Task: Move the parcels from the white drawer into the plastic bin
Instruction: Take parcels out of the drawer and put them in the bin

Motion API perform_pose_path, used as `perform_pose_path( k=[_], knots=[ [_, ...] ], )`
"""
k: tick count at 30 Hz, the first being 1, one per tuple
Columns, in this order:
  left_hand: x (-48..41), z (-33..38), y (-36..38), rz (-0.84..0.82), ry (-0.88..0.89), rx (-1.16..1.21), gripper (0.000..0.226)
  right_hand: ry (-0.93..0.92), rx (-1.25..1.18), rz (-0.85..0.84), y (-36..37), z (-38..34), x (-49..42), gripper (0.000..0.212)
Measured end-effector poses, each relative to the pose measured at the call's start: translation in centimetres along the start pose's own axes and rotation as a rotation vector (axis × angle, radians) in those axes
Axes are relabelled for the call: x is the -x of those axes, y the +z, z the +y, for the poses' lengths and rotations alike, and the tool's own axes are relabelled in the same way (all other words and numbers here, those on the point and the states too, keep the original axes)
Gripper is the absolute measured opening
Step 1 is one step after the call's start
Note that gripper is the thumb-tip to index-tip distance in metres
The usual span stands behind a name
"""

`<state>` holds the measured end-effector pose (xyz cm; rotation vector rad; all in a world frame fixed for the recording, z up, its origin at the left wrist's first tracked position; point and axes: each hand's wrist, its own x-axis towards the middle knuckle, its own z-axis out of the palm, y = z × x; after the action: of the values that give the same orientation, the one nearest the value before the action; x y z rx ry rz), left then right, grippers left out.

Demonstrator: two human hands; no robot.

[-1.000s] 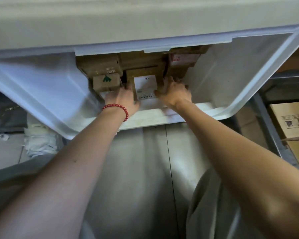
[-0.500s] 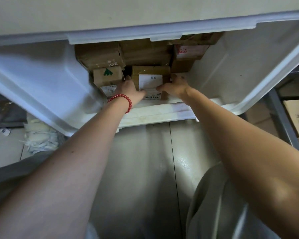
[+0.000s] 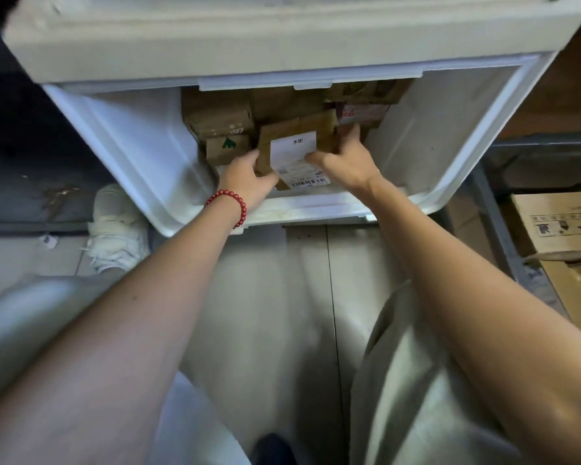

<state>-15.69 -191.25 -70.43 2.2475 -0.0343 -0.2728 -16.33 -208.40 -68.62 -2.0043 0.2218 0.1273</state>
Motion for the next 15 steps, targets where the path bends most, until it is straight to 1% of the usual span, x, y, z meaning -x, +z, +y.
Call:
perform_pose_path(
  k=[3, 6, 9, 11, 13, 15],
  knots=[
    [2.8, 1.2, -1.7, -0.005, 0.029, 0.004, 0.039, -0.010, -0.019, 0.030, -0.6, -0.8, 3.7, 0.065],
    [5.8, 2.3, -3.4, -0.023, 0.045, -0.043, 0.038, -0.042, 0.002, 0.013, -1.1, -1.3, 7.5, 0.060],
    [9.1, 3.2, -4.9, -0.059, 0.060, -0.079, 0.034, -0.087, 0.015, -0.012, -1.4, -1.5, 10.9, 0.060],
    [11.1, 3.4, -5.8, -0.054, 0.068, -0.054, 0.035, -0.107, -0.002, -0.043, -1.6, -1.6, 12.8, 0.060],
    [12.8, 3.5, -6.2, -0.024, 0.071, 0.006, 0.038, -0.138, -0.010, -0.039, -1.9, -1.5, 14.2, 0.061],
    [13.9, 3.5, -6.1, 0.022, 0.049, 0.078, 0.049, -0.173, 0.009, 0.005, -2.2, -1.3, 15.3, 0.061]
  ],
)
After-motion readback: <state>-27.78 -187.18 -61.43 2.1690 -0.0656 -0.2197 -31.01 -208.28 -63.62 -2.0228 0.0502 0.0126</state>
